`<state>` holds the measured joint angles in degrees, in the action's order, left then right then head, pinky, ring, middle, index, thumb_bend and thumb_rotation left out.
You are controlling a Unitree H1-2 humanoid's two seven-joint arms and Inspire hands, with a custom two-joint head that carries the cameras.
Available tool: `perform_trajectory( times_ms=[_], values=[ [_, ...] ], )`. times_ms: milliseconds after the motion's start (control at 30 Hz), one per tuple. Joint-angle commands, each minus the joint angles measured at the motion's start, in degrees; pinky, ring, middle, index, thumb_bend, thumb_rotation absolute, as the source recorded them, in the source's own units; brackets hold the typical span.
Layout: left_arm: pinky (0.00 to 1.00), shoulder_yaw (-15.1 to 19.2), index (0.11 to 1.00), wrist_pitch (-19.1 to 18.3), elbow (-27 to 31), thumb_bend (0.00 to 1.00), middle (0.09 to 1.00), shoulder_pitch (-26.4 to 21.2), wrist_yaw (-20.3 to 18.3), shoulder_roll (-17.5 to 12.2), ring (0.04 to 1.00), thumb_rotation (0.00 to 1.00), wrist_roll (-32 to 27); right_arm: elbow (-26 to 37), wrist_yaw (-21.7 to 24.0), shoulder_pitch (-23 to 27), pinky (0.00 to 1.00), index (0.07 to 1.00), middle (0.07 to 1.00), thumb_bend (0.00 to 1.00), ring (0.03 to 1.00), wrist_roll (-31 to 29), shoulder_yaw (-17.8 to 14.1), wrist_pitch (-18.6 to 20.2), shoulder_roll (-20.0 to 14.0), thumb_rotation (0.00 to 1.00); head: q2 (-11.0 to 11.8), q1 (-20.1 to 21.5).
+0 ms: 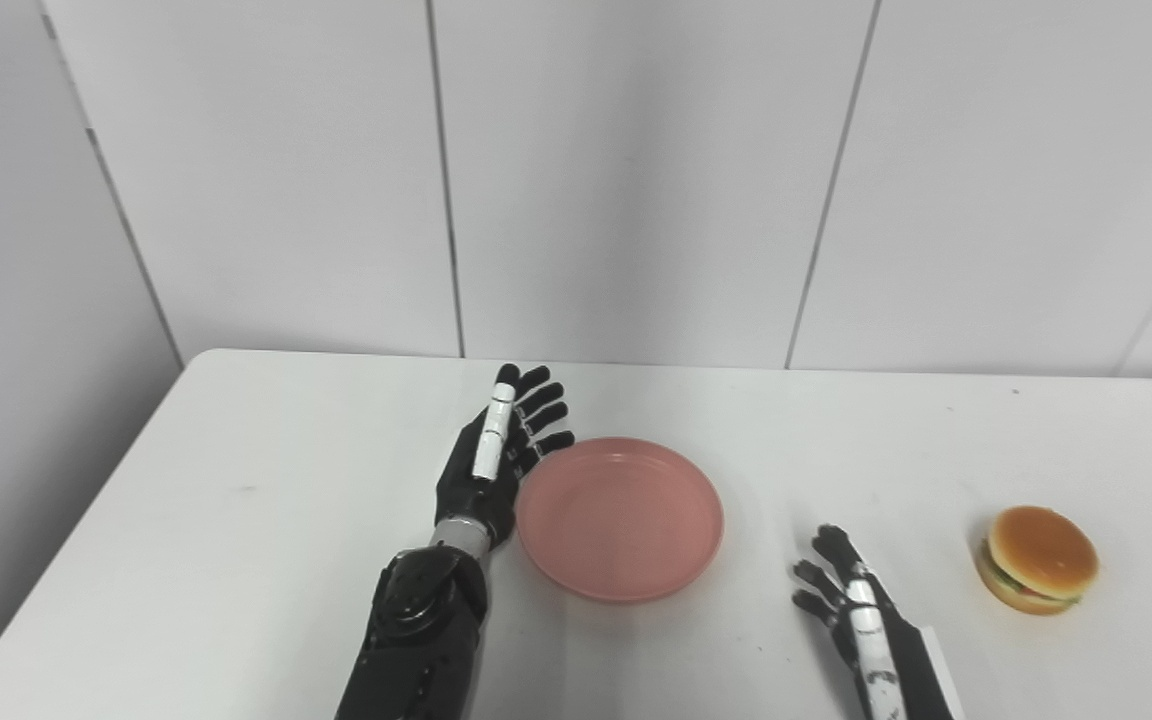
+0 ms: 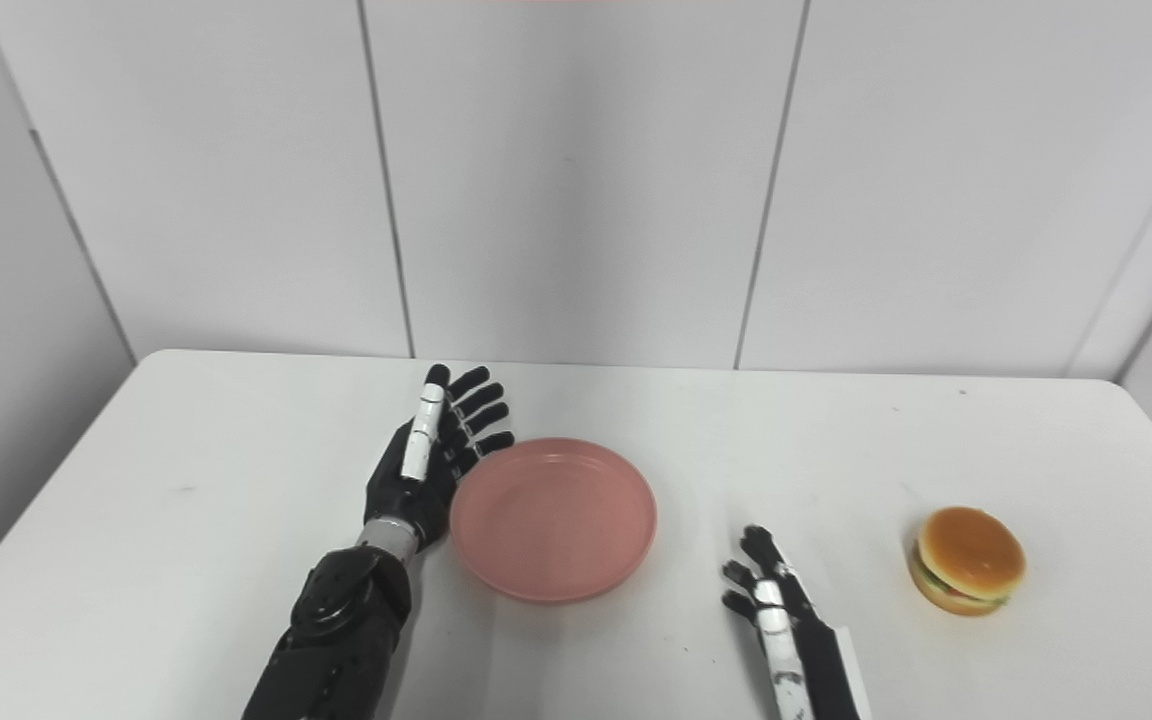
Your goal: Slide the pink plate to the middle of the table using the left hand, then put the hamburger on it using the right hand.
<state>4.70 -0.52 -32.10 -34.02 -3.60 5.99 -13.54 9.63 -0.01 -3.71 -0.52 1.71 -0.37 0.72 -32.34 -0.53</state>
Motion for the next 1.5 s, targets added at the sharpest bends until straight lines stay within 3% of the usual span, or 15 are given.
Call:
perform_trajectory(
  times_ms=[0, 367, 933, 1200, 1467],
  values=[
    [0.64, -0.42, 0.745, 0.46, 2.26, 0.78, 0.788, -1.44, -1.11, 0.58, 0.811, 0.81, -0.36, 1.16, 0.13, -0.45, 0.83, 0.894, 0.923, 0.71, 0.861, 0.81, 1.18, 1.53, 1.04, 1.0, -0.06, 0.7],
    [0.67, -0.41, 0.753, 1.28, 2.67, 0.78, 0.798, -1.65, -1.68, 0.69, 0.814, 0.8, -0.41, 1.62, -0.76, -0.32, 0.83, 0.89, 0.923, 0.68, 0.862, 2.64, 2.38, 1.85, 1.93, 0.99, -0.67, 3.35],
    [0.62, 2.16, 0.706, 8.76, -0.26, 0.77, 0.738, -1.99, 0.53, 0.38, 0.728, 0.78, 0.38, 1.73, -0.69, -0.21, 0.82, 0.898, 0.921, 0.66, 0.868, 2.86, 2.53, 2.19, 1.91, 0.98, -1.04, 3.53],
    [0.69, 0.23, 0.729, 6.99, -1.34, 0.78, 0.773, -1.62, -0.41, -0.69, 0.781, 0.81, 2.35, 1.7, -0.65, -0.16, 0.83, 0.899, 0.921, 0.65, 0.871, 3.03, 2.7, 2.11, 1.91, 0.97, -1.2, 3.72],
    [0.79, -2.83, 0.733, 8.67, -3.42, 0.74, 0.812, -1.37, -1.41, -1.42, 0.834, 0.83, 5.11, 2.03, -1.45, -0.36, 0.83, 0.906, 0.934, 0.62, 0.878, 4.83, 3.08, 1.24, 2.11, 0.97, -1.71, 4.36]
  ],
)
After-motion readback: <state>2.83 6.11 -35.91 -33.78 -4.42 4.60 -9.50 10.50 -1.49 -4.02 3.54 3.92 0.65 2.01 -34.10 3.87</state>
